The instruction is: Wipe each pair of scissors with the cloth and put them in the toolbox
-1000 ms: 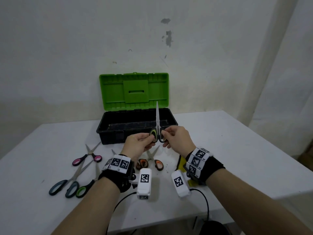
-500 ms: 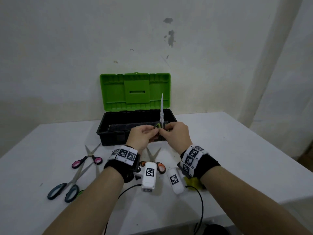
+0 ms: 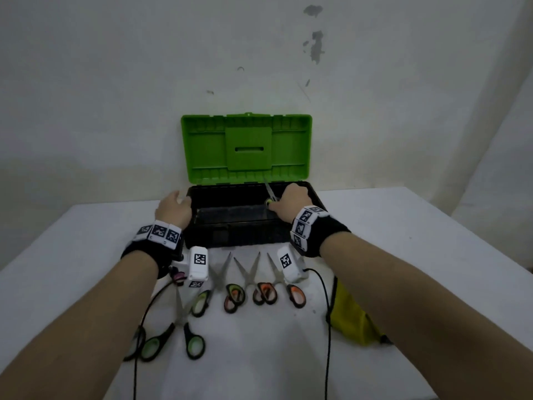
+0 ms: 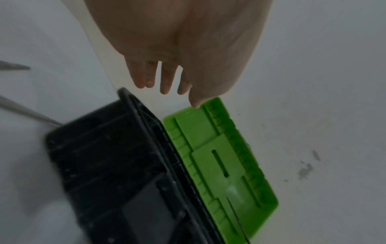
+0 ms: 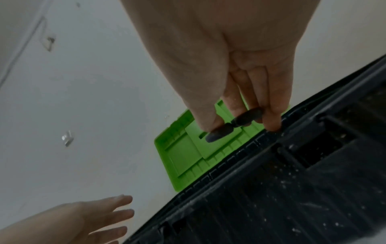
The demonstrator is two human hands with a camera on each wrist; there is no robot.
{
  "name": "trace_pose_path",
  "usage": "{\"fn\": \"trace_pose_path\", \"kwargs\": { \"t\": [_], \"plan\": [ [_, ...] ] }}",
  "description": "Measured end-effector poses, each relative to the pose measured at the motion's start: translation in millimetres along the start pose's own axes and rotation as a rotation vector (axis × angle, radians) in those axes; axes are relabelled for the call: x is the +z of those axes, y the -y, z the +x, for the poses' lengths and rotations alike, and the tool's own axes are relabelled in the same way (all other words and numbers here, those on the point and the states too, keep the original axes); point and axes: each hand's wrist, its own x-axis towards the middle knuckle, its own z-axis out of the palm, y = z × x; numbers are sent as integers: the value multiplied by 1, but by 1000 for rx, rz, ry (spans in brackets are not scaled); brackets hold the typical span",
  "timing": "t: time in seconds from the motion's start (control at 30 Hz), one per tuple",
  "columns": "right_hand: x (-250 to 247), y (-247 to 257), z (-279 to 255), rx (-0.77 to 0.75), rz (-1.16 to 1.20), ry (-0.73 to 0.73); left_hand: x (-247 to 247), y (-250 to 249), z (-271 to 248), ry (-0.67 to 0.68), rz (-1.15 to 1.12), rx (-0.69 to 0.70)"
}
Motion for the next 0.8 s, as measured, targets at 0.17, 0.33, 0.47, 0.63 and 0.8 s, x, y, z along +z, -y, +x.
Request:
{"fn": "trace_pose_path", "kwargs": {
  "t": [0.17, 0.33, 0.47, 0.63, 0.8],
  "plan": [
    [33, 20, 27, 69, -118, 62, 7, 33, 17, 96, 11, -39],
    [34, 37, 34, 41, -199, 200, 9, 48, 21, 94, 9, 4],
    [43, 45, 40, 94, -217, 253, 9, 50, 22, 98, 1, 15],
    [57, 47, 47, 75, -254, 313, 8, 48, 20, 92, -11, 11],
    [62, 41, 45, 69, -249, 343, 6, 40, 11, 95, -13, 8]
  ]
}}
